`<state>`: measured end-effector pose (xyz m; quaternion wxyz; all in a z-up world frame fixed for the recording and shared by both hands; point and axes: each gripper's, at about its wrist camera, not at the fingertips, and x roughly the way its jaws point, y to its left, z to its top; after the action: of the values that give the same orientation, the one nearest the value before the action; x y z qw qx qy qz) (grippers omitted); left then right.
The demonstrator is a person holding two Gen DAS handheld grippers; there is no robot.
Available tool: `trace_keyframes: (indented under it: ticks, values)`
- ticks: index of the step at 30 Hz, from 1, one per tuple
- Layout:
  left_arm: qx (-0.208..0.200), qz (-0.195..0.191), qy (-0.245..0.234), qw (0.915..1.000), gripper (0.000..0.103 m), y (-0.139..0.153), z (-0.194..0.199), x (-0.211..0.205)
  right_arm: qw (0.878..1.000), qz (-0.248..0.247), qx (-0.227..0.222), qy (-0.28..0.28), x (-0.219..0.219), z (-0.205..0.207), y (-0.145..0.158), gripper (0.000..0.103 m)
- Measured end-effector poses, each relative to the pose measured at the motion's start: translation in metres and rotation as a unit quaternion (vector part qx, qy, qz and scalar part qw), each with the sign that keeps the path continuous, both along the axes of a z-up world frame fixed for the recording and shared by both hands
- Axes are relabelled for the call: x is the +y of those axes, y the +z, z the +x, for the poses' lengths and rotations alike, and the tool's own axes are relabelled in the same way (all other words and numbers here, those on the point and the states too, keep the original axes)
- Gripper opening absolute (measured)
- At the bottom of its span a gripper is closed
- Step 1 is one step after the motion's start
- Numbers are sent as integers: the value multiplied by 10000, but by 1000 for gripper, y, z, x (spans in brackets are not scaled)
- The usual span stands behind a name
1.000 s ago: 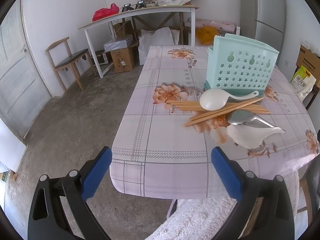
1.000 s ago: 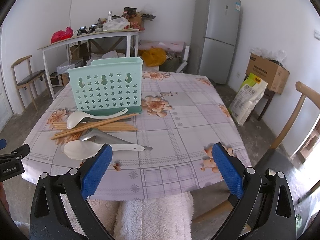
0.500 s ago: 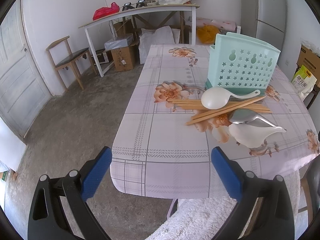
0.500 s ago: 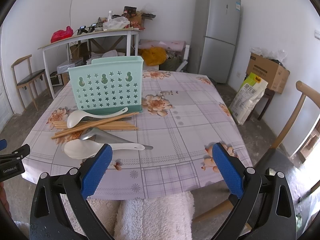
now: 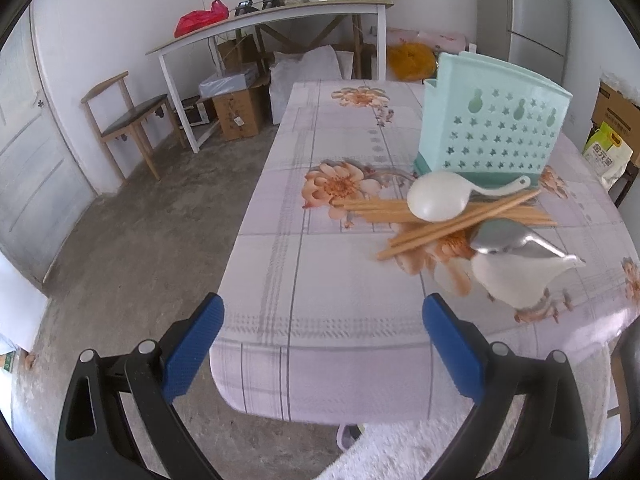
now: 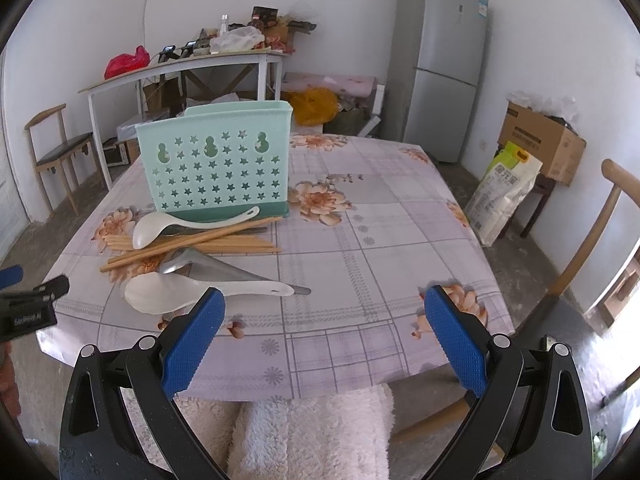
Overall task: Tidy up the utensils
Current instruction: 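Reach the left gripper to the white scoop and close on it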
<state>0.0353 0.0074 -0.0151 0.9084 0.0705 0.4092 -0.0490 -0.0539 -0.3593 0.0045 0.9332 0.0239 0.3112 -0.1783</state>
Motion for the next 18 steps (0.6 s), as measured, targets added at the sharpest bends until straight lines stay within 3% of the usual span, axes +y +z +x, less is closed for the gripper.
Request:
trace_keyframes:
  ticks: [6,13,18]
  values:
    - [-48,-301,-325,9990,97,3,27,3,9994,-59,73,338,11,10,-6,95]
    - [-31,-1002,-745,9922,97,5,54,8,9905,-645,338,1166,49,31,-25,94]
    - [111,-1227,-922,9881,97,-7,62,2,9764,-1063,643,1765,72,48,-42,80]
